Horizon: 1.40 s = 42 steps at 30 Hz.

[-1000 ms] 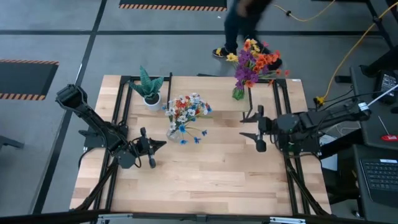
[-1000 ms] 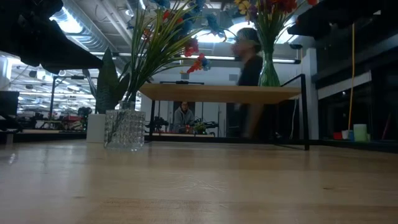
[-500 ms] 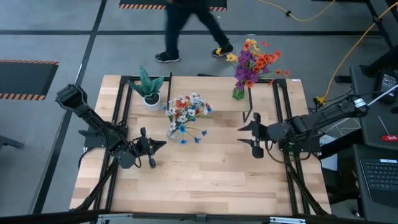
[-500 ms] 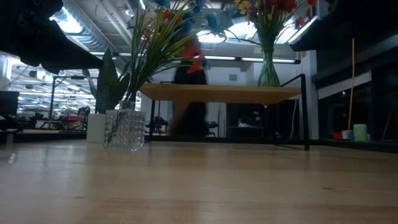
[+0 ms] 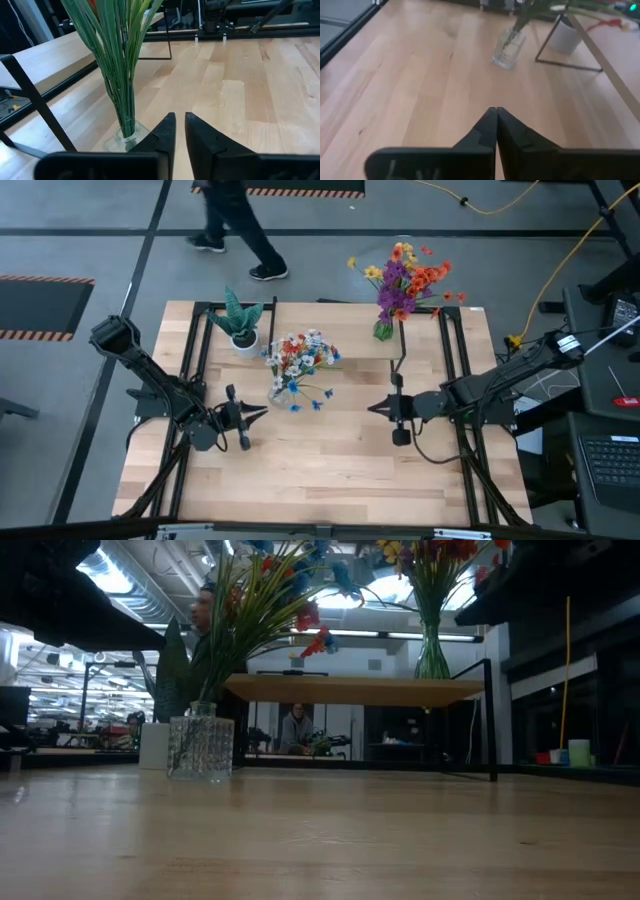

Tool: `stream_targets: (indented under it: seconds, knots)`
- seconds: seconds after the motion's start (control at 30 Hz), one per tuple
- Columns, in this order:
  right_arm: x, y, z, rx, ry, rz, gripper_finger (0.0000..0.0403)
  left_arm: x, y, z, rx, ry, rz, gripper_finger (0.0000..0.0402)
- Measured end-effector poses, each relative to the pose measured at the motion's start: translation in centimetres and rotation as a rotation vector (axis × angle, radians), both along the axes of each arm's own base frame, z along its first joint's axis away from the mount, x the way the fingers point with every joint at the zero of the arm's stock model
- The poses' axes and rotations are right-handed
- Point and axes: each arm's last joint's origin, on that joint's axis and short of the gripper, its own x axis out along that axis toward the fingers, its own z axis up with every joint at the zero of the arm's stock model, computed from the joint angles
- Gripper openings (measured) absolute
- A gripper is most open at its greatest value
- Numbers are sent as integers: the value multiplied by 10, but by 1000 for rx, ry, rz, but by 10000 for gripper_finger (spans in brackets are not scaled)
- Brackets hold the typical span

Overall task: Pick and place flowers into a vace then onto a shelf
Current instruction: Put the transparent flower vase on the shelf

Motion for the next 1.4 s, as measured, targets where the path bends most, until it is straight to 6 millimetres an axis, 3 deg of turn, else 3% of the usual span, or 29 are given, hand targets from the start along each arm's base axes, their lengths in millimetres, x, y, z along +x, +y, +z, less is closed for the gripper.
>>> stream_targets:
  seconds: [0.33, 0.7, 0.97, 1.17, 1.4]
  knots:
    - [18, 7, -12, -35, -21, 21, 5, 0, 0, 0, 2, -3, 6, 121]
    - [23, 9, -16, -31, -40, 15, 4, 0, 1, 0, 24, -1, 17, 209]
    - [5, -4, -45, -15, -253, 11, 2, 6, 9, 0, -122, -44, 66, 216]
    - [-2, -15, -60, 70, -230, -42, 2, 20, 28, -3, -143, 5, 95, 216]
    - [-3, -15, -62, 80, -221, -12, 2, 25, 41, -4, -66, 61, 128, 216]
